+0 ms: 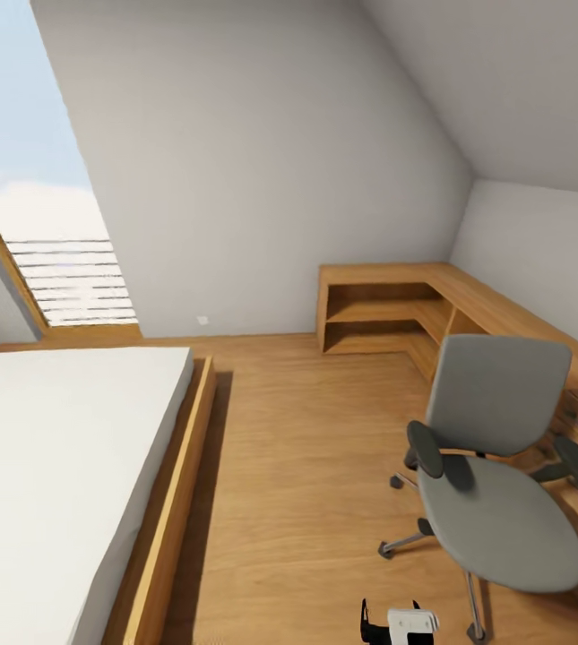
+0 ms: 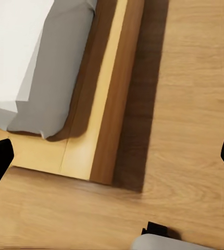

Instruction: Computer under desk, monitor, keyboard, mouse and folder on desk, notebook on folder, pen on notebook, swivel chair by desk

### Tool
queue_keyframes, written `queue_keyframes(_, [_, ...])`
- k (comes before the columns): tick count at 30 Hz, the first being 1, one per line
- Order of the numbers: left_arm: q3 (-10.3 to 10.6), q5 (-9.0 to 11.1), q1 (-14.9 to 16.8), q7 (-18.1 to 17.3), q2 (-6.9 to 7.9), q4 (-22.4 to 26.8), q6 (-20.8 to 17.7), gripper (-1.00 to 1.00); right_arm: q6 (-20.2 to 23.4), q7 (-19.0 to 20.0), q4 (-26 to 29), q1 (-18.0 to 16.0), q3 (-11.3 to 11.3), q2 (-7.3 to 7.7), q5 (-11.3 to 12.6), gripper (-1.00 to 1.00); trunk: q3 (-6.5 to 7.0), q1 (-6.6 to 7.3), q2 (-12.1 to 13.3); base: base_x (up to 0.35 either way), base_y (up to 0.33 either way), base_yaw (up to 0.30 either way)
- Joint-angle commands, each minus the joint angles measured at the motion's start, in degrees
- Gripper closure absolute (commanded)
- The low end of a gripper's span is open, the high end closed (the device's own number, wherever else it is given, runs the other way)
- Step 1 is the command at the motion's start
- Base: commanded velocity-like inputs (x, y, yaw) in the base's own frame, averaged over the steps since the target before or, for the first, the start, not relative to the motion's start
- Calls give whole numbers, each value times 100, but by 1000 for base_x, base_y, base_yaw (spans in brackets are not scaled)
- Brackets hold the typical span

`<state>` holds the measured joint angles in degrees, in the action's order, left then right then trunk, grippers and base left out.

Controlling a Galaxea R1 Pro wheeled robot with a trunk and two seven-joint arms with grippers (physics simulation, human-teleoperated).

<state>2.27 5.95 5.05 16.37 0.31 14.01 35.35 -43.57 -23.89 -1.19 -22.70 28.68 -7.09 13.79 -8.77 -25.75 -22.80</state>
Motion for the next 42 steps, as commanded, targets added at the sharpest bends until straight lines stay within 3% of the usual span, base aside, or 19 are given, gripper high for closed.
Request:
queue_keyframes(1, [27,57,5,-1,2,-3,27,-100,-20,-20,-13,-7,50,-3,36,-100,-12,-3,-11,18,0,278])
queue_keyframes(7, [29,60,5,13,-4,-4,33,-100,-11,-22,-13,-7,52,-4,40,-100,-12,-3,-11,43,0,255])
queue_keyframes(19, [35,56,5,-18,-31,-4,-19,-100,7,-11,-13,-7,50,5,45,-100,-12,-3,-11,305,0,217])
queue_keyframes(30, [36,56,5,-24,-31,-9,-22,-100,-17,-5,-5,-7,41,29,46,-100,-12,-3,-11,321,0,-16])
queue_keyframes(42, [36,55,5,-29,-31,-12,-38,-100,-20,7,-11,-7,39,37,57,-100,-12,-3,-11,156,0,-129])
